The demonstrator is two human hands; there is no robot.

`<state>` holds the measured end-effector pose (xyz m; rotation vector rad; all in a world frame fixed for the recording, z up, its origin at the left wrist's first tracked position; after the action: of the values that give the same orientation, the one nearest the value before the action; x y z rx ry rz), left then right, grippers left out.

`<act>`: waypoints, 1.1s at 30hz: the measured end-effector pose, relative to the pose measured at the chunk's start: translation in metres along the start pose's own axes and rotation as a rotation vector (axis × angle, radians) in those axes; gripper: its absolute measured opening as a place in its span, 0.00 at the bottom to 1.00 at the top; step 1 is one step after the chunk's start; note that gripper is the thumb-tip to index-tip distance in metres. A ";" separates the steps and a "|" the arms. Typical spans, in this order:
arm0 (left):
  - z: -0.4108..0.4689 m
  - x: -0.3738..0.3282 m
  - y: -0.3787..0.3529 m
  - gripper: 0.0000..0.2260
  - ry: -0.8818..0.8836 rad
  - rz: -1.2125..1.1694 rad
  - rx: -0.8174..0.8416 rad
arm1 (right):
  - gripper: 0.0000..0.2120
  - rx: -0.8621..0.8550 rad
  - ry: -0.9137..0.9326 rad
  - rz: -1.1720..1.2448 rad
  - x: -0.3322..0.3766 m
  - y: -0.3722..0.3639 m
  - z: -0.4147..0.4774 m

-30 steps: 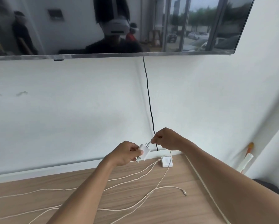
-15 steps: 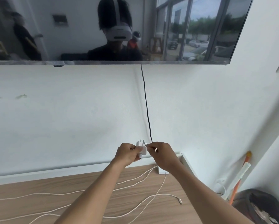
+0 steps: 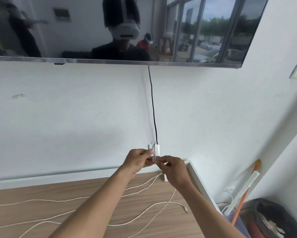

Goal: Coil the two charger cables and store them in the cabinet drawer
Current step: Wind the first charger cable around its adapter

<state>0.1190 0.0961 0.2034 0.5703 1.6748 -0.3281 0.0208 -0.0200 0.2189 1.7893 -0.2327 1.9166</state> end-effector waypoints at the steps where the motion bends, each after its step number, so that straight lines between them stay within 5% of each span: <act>1: -0.001 0.000 -0.002 0.10 -0.002 -0.012 -0.005 | 0.05 0.009 -0.003 0.013 0.001 -0.002 0.000; 17: -0.012 0.004 0.009 0.10 -0.015 -0.117 0.148 | 0.05 0.073 -0.104 0.149 -0.009 -0.011 0.006; 26: -0.023 -0.007 0.010 0.12 -0.045 -0.011 0.344 | 0.12 0.206 -0.067 -0.215 -0.009 -0.006 0.015; 29: -0.029 -0.013 0.007 0.12 -0.091 0.246 0.419 | 0.20 0.223 -0.031 -0.350 0.004 0.001 0.019; 33: -0.031 -0.016 0.007 0.13 -0.138 0.392 0.424 | 0.10 0.266 -0.030 -0.433 0.017 0.004 0.030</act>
<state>0.0986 0.1150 0.2255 1.1455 1.3270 -0.4271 0.0453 -0.0326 0.2401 1.8477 0.3893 1.6652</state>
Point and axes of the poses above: each hand's wrist, its own z-axis towards the middle knuckle, its own y-axis out of the back of the hand, x = y × z, the point moved 7 cm from there along z, towards the middle knuckle, and after that the axes turned 10 degrees about z, right-handed, at the moved point
